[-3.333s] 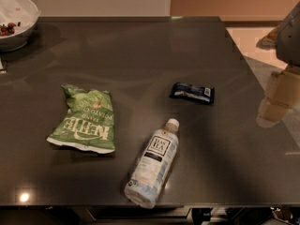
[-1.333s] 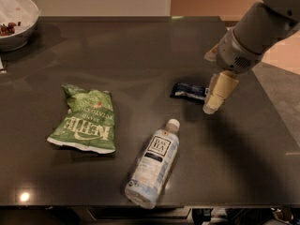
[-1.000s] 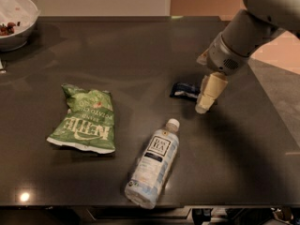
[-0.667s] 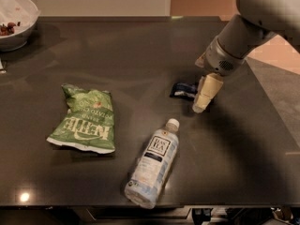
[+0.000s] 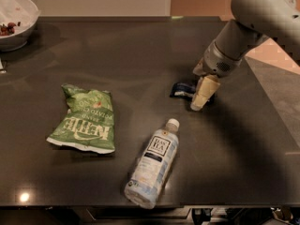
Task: Pick rxbar blueberry
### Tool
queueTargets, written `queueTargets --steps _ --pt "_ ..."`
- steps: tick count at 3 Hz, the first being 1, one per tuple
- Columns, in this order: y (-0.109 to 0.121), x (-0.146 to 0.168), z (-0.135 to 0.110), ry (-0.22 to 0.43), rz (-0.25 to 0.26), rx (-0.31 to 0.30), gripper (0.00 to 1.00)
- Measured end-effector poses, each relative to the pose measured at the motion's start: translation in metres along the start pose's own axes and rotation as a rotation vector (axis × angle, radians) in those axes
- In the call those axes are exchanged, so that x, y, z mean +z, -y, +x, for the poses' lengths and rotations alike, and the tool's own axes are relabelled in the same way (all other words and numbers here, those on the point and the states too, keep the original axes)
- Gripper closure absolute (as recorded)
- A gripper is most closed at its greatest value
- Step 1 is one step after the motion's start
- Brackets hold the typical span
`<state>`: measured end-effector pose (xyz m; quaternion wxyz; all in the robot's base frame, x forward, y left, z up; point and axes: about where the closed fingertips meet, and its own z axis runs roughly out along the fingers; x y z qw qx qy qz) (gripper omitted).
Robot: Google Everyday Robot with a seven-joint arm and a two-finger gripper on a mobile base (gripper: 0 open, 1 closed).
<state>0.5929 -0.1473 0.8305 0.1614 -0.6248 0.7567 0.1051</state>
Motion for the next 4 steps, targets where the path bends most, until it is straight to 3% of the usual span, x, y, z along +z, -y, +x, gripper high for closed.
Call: queueTargets --steps 3,4 --pt "-0.005 -0.002 0.001 -0.014 -0.036 0.002 0.88" --pt "-0.014 -0.017 -0.001 0.002 -0.031 0.000 1.00"
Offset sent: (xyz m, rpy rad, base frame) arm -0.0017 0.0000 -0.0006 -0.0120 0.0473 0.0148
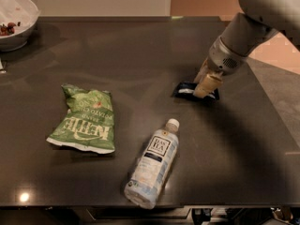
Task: Pick rxbar blueberry
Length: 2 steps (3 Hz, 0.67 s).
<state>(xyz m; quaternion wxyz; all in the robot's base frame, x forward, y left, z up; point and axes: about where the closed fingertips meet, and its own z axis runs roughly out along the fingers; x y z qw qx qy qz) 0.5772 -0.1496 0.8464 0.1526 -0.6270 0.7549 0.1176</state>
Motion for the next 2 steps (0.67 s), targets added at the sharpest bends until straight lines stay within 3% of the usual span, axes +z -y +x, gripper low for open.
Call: queueTargets --steps 2 --pt "-0.022 -0.057 -0.025 0.049 0.020 -0.070 1.00"
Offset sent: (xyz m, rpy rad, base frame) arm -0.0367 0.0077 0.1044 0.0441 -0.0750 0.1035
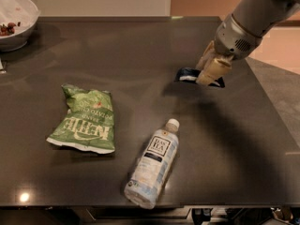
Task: Pick rxbar blueberry
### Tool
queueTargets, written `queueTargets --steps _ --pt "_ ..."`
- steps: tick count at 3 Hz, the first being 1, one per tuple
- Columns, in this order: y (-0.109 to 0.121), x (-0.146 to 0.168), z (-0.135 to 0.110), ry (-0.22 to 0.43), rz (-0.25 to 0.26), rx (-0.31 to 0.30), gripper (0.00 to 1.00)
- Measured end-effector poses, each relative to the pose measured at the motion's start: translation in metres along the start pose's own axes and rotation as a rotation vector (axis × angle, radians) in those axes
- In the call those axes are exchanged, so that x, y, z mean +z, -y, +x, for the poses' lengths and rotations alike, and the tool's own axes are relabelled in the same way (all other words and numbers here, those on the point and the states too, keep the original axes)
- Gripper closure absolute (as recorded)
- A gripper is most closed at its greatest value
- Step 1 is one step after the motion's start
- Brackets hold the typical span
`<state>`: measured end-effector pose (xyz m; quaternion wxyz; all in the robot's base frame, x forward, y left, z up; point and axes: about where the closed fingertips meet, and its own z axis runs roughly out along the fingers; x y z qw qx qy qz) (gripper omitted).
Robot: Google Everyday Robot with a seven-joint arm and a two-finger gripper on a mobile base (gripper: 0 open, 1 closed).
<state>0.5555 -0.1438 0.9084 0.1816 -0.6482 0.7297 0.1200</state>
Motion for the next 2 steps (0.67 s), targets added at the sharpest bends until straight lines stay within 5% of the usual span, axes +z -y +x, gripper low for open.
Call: queueTargets --steps 1,2 --pt "-0.0103 -0.0415 -0.0270 0.020 0.015 -0.084 1.00" --pt "-0.0103 -0.0415 -0.0270 0.020 0.015 -0.084 1.00"
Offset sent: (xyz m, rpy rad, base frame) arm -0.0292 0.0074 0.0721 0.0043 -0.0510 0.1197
